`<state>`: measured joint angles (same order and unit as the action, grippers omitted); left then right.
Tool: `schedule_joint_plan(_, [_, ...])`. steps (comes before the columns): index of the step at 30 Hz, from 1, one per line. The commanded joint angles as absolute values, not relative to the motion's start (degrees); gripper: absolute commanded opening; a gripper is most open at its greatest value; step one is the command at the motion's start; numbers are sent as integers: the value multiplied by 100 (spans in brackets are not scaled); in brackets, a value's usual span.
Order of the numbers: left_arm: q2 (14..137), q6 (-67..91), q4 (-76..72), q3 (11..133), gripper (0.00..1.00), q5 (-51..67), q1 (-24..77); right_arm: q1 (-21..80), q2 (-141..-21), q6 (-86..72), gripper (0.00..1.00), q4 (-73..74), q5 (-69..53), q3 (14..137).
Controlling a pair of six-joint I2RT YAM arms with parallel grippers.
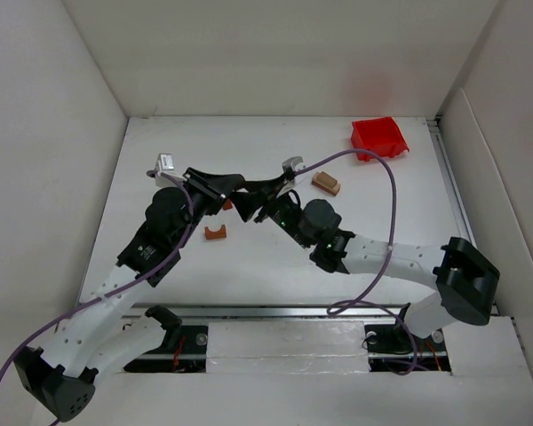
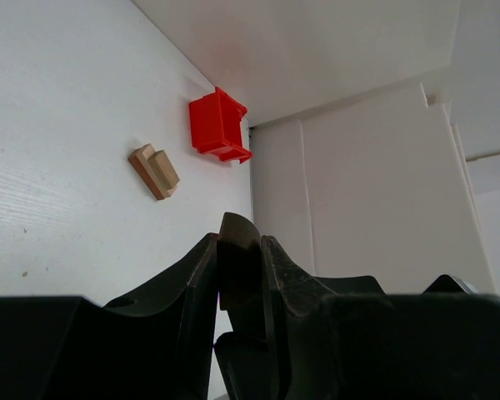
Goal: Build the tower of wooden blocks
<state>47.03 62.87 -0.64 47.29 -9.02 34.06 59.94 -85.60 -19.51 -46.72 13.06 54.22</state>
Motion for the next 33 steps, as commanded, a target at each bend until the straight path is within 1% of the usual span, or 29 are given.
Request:
schedule_joint_plan(1, [4641, 6354, -220, 4869, 0, -686, 3445, 6029, -8692, -2109, 58, -5844, 1449, 5458])
schedule_joint_plan(5, [4623, 6425, -229, 4817, 0, -589, 3445, 6082, -8929, -2013, 53, -6222, 1801, 5493])
schedule_joint_plan(6, [4606, 6442, -255, 4808, 0, -571, 3445, 6082, -8991, -1987, 50, -6327, 1915, 5519])
schedule_joint_plan(7, [4597, 6451, -272, 4782, 0, -554, 3445, 6082, -9087, -1960, 46, -6337, 1968, 5554])
schedule_joint_plan(9, [4562, 6460, -255, 4755, 0, -545, 3445, 6082, -9167, -1890, 41, -6477, 2065, 5581])
schedule_joint_plan(11, [4535, 6451, -220, 4746, 0, -562, 3445, 6082, -9254, -1741, 33, -6617, 2109, 5590])
schedule_joint_plan(12, [4526, 6451, -202, 4746, 0, -562, 3445, 6082, -9255, -1740, 27, -6653, 2135, 5572])
schedule_joint_plan(13, [4500, 6451, -193, 4737, 0, -571, 3445, 6082, -9264, -1714, 23, -6671, 2153, 5581])
schedule_joint_plan(14, [4500, 6451, -185, 4737, 0, -589, 3445, 6082, -9290, -1618, 16, -6732, 2171, 5581])
schedule_joint_plan(17, [4465, 6425, -176, 4737, 0, -589, 3445, 6082, -9325, -1312, 15, -6759, 1996, 5581])
schedule_joint_plan(20, [4474, 6399, -158, 4755, 0, -598, 3445, 6029, -9360, -942, 9, -6952, 1426, 5537])
schedule_joint_plan(24, [4465, 6328, -71, 4807, 0, -580, 3445, 5775, -9413, -677, 6, -7092, 258, 5485])
schedule_joint_plan(26, [4447, 6311, -53, 4808, 3, -571, 3445, 5651, -9422, -616, 5, -7154, -156, 5397])
schedule_joint_plan(27, [4421, 6302, -44, 4808, 7, -580, 3445, 5556, -9404, -607, 4, -7172, -419, 5370])
schedule_joint_plan(29, [4403, 6284, -35, 4808, 9, -580, 3445, 5380, -9387, -589, 4, -7233, -763, 5326])
schedule_joint_plan(30, [4369, 6275, -35, 4799, 13, -571, 3445, 5327, -9378, -589, 4, -7233, -1026, 5300])
schedule_joint_plan(32, [4351, 6249, -35, 4799, 18, -563, 3445, 5248, -9352, -563, 4, -7251, -1317, 5265])
schedule_joint_plan(33, [4342, 6240, -44, 4808, 23, -545, 3445, 5186, -9343, -554, 4, -7225, -1492, 5265])
